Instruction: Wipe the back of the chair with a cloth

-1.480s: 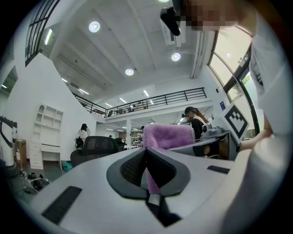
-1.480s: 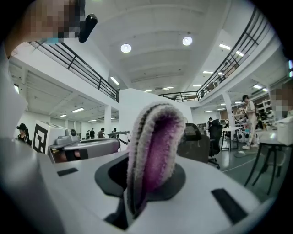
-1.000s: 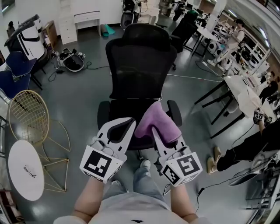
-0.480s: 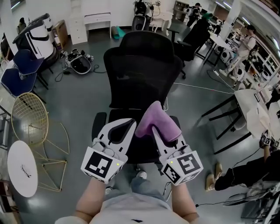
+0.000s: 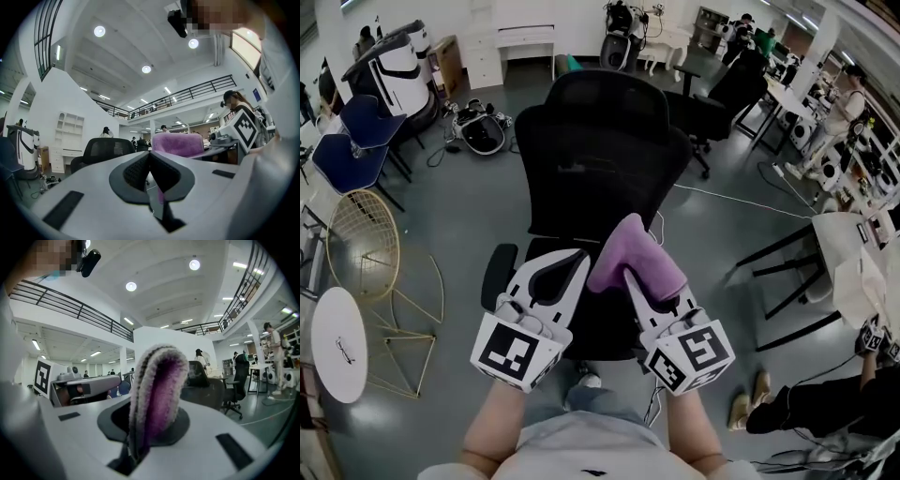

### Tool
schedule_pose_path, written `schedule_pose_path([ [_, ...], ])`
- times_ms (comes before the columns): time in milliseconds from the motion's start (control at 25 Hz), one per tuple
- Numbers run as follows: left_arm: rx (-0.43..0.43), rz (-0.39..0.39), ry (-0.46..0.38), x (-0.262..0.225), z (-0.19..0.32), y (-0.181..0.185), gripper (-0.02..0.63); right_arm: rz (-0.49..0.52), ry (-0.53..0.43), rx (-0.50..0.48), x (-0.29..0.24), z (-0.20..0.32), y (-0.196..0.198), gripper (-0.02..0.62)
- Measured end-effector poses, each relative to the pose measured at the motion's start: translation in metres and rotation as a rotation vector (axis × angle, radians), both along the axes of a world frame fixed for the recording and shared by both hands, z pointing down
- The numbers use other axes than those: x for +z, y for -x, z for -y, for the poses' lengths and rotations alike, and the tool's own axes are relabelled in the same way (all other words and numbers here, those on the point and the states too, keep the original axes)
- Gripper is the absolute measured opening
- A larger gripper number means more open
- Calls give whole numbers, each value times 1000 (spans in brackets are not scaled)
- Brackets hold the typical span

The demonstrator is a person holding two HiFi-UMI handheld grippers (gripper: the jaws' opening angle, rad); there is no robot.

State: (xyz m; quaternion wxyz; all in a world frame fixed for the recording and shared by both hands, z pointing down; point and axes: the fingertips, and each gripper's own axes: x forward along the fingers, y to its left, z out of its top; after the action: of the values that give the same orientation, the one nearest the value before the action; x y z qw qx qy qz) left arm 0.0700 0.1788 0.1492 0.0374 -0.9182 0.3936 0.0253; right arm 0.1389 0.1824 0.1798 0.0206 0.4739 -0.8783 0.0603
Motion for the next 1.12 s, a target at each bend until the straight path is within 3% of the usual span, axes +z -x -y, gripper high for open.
schedule_pose_path([
  [360, -23, 36, 6, -1, 5, -15, 14, 25, 4, -33, 0, 9, -11, 55],
  [760, 34, 43, 6, -1, 27, -37, 14, 26, 15, 4, 2, 28, -25, 55],
  [1120, 16, 47, 28, 3, 66, -15, 14, 24, 27, 8, 7, 68, -10, 55],
])
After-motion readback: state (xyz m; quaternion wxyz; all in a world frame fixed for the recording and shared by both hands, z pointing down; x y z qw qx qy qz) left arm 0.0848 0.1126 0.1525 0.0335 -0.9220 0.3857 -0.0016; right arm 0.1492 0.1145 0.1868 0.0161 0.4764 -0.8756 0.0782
